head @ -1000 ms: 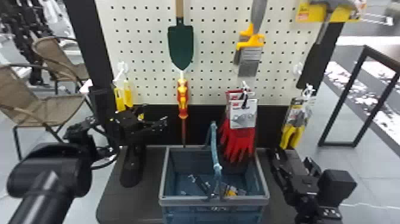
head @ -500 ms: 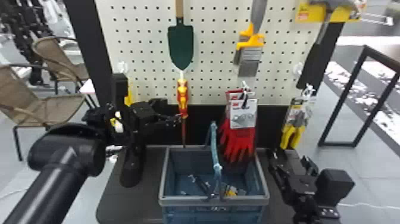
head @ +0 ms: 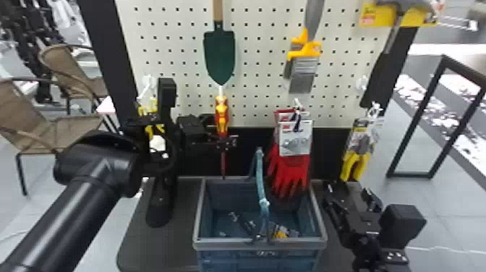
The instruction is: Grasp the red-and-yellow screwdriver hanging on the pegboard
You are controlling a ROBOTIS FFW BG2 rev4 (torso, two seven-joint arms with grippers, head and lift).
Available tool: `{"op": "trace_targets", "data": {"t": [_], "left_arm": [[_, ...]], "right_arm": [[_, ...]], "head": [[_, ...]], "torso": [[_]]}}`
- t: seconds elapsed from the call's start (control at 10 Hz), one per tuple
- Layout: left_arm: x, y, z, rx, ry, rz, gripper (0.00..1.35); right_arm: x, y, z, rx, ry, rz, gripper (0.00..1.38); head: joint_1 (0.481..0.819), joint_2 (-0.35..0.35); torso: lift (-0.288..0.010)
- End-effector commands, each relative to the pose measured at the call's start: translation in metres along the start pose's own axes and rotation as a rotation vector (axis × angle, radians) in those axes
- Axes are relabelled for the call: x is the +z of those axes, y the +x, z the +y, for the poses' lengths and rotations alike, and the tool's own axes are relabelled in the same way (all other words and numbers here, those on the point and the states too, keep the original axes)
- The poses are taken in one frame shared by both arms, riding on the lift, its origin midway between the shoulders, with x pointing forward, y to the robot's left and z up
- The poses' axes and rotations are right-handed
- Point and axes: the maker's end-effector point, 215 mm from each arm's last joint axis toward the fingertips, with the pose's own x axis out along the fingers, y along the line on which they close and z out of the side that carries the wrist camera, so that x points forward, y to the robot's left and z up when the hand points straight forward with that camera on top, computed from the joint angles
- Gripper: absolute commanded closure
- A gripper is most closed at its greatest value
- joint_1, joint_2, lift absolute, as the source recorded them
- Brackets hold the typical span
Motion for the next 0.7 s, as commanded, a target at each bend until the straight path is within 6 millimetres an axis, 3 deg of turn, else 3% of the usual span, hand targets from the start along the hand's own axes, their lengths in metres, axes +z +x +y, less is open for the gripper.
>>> {"op": "trace_targets", "data": {"t": [0.0,0.3,0.5,0.6], "left_arm": [[0.002,0.004,-0.001,-0.010,0.019,0.021,0.24],[0.001,0.001,0.009,0.024,0.050,0.049,0.30],[-0.010,-0.006,0.019,0.061,0.029,0.073,0.88],[-0.013,-0.007,0.020,0.067,0.021,0.076,1.04]], "right_arm": [[-0.002,0.000,0.002,0.005,0.001,0.003,0.40],[-0.006,0.001,0.007,0.021,0.006,0.011,0.40],[-0.012,0.000,0.012,0.038,0.007,0.026,0.40],[-0.014,-0.002,0.012,0.039,0.007,0.030,0.40]], "head": [[0.549,0.000],[0.549,0.000],[0.549,0.000],[0.549,0.000]], "torso": [[-0.100],[-0.100],[-0.100],[-0.100]]}}
